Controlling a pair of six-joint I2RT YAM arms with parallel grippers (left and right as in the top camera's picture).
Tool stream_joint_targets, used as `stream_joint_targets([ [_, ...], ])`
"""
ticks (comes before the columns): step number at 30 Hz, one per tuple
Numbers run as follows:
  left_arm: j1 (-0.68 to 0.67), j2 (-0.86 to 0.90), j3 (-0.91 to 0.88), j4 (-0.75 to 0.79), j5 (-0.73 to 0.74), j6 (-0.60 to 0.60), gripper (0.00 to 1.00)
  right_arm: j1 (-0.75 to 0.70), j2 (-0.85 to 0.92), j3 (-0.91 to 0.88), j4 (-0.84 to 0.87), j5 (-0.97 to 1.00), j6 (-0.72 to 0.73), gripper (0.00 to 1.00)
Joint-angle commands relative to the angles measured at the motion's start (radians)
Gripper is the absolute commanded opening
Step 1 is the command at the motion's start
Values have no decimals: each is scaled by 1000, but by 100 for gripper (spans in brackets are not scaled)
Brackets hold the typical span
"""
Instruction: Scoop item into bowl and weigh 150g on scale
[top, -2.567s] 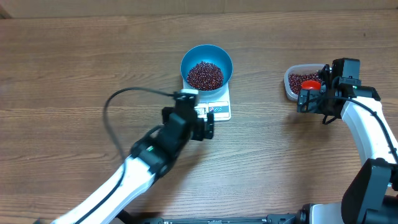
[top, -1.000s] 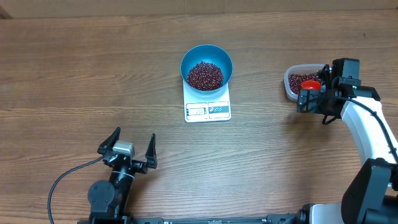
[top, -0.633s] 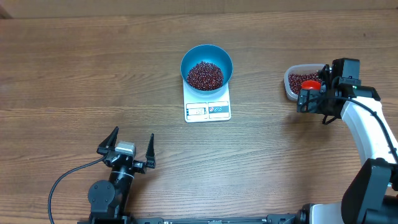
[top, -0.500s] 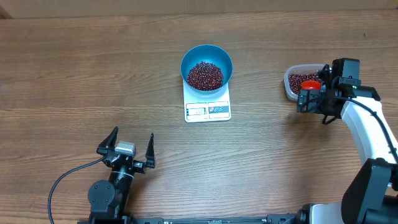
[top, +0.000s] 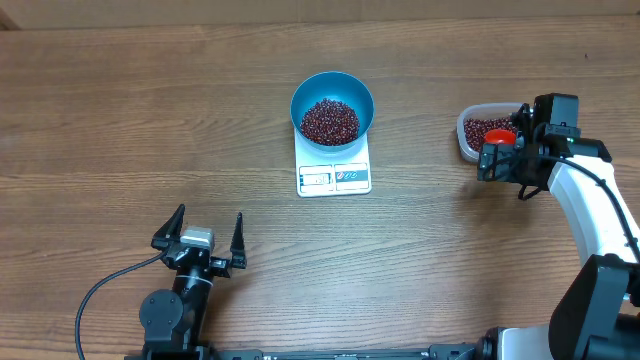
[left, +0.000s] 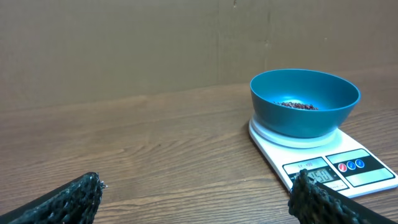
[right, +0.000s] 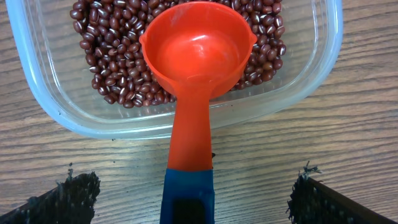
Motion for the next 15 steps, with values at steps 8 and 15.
stream_joint_targets([
  [8, 6, -13, -3, -7, -52, 26, 100, 5, 3, -5, 5, 9, -5, 100],
  [15, 3, -13, -3, -7, -67, 8, 100, 5, 3, -5, 5, 9, -5, 100],
])
